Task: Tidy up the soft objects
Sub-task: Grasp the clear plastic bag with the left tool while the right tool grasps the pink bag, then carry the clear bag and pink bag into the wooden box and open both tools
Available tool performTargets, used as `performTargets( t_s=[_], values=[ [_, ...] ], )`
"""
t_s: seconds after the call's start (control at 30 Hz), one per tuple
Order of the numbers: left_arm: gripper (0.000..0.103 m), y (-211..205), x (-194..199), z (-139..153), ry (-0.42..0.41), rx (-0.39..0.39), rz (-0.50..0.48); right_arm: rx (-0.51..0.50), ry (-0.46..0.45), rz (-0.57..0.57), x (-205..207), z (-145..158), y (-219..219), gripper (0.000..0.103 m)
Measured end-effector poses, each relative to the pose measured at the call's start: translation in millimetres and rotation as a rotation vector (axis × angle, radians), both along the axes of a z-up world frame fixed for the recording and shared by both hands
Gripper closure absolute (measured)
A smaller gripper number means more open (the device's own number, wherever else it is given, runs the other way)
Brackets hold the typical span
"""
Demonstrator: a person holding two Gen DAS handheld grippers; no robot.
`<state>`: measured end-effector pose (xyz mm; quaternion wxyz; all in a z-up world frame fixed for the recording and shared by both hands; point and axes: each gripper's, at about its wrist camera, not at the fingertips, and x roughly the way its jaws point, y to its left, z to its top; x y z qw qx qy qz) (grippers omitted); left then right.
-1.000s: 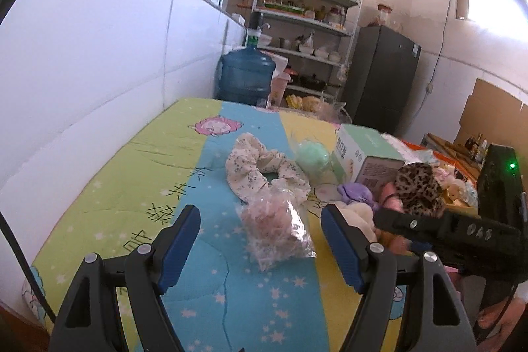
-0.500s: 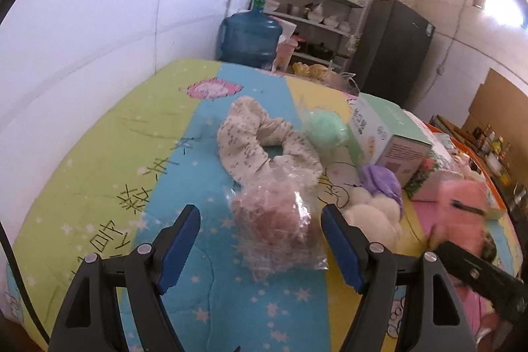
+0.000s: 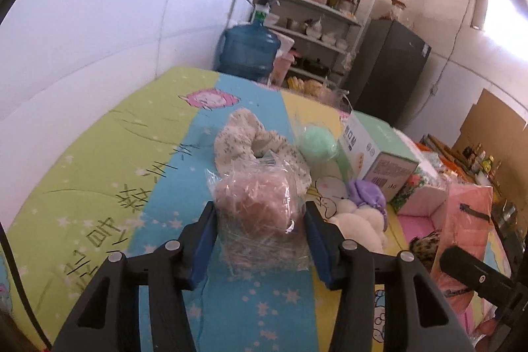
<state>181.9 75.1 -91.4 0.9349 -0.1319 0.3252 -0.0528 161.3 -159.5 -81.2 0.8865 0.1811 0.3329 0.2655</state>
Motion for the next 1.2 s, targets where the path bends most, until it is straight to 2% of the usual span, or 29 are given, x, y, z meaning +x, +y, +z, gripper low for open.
performTargets(
  t_s=[0.33,0.53,0.87,1.0,1.2],
  values=[
    [0.052,-5,-36,41,-0.114,0.026,0.017,0.049,-0.111,0.05,-8,34,5,0.086],
    [0.052,-28,-49,64,-0.181,0.041,-0.032,0.069,-0.184,-0.001,-14,59,-18,0.086],
    [0.052,-95,-53,94,-0.269,0.063,-0.148,0.04,-0.251,-0.161,-33,80,-87,0.085],
    [0.052,-138,-49,104,-0.303,0.075,-0.237,0.012,-0.278,-0.238,-43,83,-117,0.085],
    [0.052,-196,-39,114,-0.322,0.07,-0.336,0.018,-0.272,-0.351,-57,77,-177,0.085]
  ],
)
